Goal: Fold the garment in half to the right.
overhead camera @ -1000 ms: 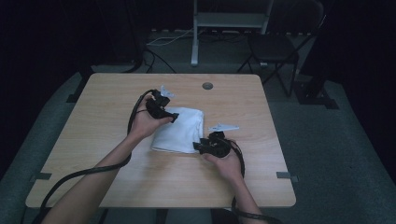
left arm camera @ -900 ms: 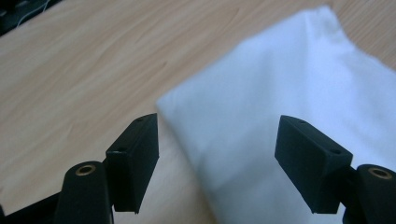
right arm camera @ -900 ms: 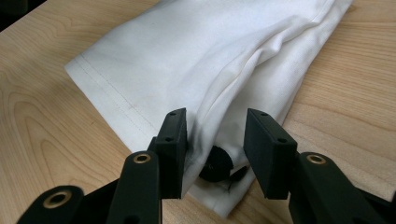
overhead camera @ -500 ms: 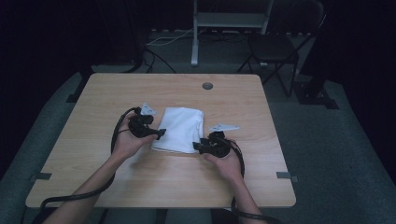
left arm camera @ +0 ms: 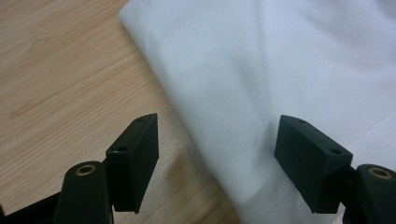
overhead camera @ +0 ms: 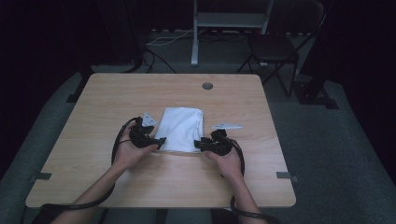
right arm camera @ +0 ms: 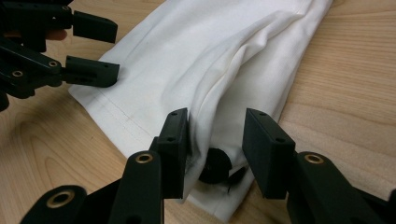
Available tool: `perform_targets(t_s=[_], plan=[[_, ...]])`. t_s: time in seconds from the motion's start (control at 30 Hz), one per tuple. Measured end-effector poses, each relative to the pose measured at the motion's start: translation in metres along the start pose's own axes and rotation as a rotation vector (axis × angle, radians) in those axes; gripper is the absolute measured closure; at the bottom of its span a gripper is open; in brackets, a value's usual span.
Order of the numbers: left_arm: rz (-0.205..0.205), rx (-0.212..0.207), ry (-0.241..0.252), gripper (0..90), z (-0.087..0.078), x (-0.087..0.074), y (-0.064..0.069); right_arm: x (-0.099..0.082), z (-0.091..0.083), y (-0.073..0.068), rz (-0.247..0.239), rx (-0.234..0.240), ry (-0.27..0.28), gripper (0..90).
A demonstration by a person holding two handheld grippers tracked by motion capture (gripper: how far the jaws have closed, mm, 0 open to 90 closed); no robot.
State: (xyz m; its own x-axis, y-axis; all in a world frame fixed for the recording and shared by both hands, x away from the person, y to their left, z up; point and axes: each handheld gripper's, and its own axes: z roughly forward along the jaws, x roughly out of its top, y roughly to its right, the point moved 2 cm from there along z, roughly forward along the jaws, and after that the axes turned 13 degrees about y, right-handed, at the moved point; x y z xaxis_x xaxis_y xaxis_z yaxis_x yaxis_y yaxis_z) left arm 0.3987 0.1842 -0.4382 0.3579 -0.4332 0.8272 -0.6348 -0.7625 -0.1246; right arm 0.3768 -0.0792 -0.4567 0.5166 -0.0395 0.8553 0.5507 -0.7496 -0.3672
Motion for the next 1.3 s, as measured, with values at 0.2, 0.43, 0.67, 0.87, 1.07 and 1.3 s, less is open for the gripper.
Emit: perform_targets(t_s=[0.2,0.43,0.67,0.87,1.07,1.3], plan=[[0.007,0.022,-0.006,30.1,-0.002,-0.001,-0.002,0.002,0.007,0.003,0.029,0.012,0.009,60.4],[-0.01,0.046,-0.018,30.1,-0.005,-0.003,-0.014,0.006,0.023,-0.005,0.018,0.015,-0.004,60.2],[-0.005,0.075,-0.029,30.1,-0.009,-0.005,-0.026,0.011,0.042,-0.013,0.003,0.006,-0.027,59.8],[-0.024,0.093,-0.033,30.1,-0.01,-0.009,-0.036,0.016,0.052,-0.016,0.005,-0.001,-0.038,57.7],[-0.043,0.094,-0.022,30.1,-0.009,-0.008,-0.039,0.021,0.06,-0.019,0.005,-0.012,-0.034,47.3],[-0.066,0.07,0.045,30.1,-0.019,-0.004,-0.044,0.022,0.056,-0.025,-0.064,-0.06,-0.01,26.8]])
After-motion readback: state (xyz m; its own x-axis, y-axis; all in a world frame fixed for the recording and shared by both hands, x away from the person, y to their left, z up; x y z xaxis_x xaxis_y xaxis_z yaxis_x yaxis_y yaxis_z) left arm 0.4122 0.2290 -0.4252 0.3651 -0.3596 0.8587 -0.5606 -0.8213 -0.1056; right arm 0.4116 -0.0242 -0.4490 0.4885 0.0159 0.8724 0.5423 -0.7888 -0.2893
